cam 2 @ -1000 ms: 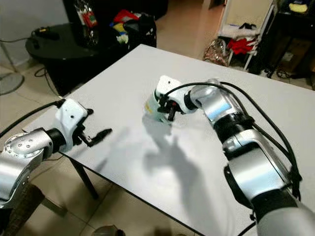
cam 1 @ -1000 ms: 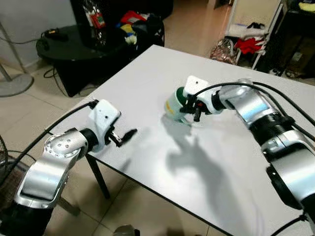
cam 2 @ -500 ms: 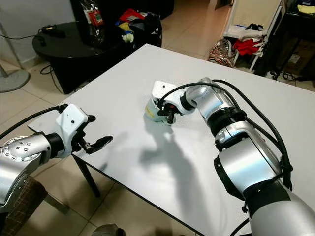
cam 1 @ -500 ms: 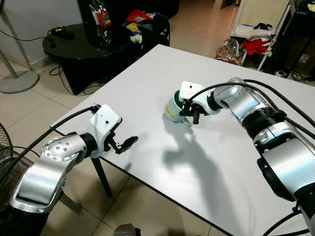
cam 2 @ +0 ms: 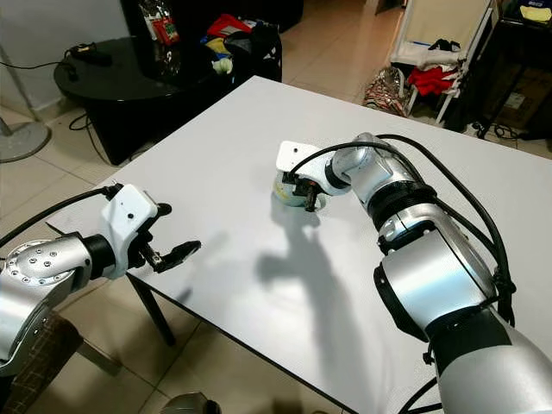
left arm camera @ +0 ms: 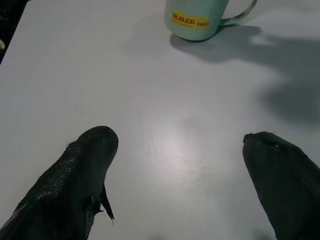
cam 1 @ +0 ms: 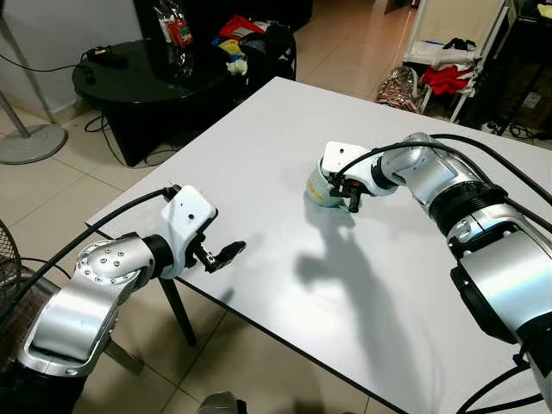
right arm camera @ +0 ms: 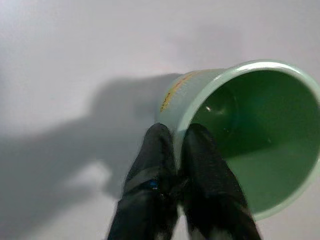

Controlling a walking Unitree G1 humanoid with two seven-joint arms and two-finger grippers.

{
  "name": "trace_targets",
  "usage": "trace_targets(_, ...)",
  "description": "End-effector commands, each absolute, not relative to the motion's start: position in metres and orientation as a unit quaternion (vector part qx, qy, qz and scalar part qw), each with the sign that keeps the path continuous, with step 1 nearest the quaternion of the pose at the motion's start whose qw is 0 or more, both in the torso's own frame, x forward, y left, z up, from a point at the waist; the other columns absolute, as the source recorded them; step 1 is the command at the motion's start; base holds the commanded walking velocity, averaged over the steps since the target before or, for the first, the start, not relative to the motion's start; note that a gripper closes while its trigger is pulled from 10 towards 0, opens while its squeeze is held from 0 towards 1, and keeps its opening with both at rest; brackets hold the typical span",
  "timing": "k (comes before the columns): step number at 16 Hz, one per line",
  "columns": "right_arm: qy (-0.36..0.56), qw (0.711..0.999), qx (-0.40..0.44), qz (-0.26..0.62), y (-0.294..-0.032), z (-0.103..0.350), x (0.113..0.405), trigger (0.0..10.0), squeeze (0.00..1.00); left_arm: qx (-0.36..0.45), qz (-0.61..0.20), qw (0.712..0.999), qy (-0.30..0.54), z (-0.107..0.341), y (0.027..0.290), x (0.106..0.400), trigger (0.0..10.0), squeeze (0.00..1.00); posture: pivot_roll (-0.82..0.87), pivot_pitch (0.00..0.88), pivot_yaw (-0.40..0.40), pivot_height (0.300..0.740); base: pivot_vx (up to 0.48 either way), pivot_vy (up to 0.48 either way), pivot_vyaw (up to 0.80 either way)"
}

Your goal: Setting the table

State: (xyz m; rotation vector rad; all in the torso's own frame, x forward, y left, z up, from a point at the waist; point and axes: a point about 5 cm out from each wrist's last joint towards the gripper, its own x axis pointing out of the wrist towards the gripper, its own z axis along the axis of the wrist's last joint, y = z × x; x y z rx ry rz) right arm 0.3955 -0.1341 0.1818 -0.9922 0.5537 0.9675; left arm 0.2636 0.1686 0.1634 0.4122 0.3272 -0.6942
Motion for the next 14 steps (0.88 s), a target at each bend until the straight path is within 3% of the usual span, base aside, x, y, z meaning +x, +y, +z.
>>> trace_targets(1,0.243,0.735,-0.464,0.431,-0.134,0.19,0.399,10.0,1.0,0.202,-0.345,0.903,0.16,0.164,0.167,0.261,10.0,0.0,0.13,0.0,0.018,0.74,0.0,0.0,0.0)
trace_targets(8,0.196,0.728,-0.504,0.421,-0.132,0.223,0.406,10.0,1.0,0.209,-0.328,0.908,0.155,0.167,0.173,0.266,10.0,0.0,0.12,0.0,0.027,0.74,0.0,0.0,0.0)
trace_targets(12,0.123,0.779,-0.413,0.456,-0.145,0.25,0.4,10.0,1.0,0.199,-0.305,0.924,0.114,0.174,0.171,0.27,10.0,0.0,0.1,0.0,0.039,0.74,0.0,0.0,0.0)
trace_targets(14,0.048,0.859,-0.27,0.434,-0.159,0.251,0.377,10.0,1.0,0.174,-0.276,0.942,0.085,0.177,0.161,0.272,10.0,0.0,0.08,0.0,0.061,0.74,0.0,0.0,0.0)
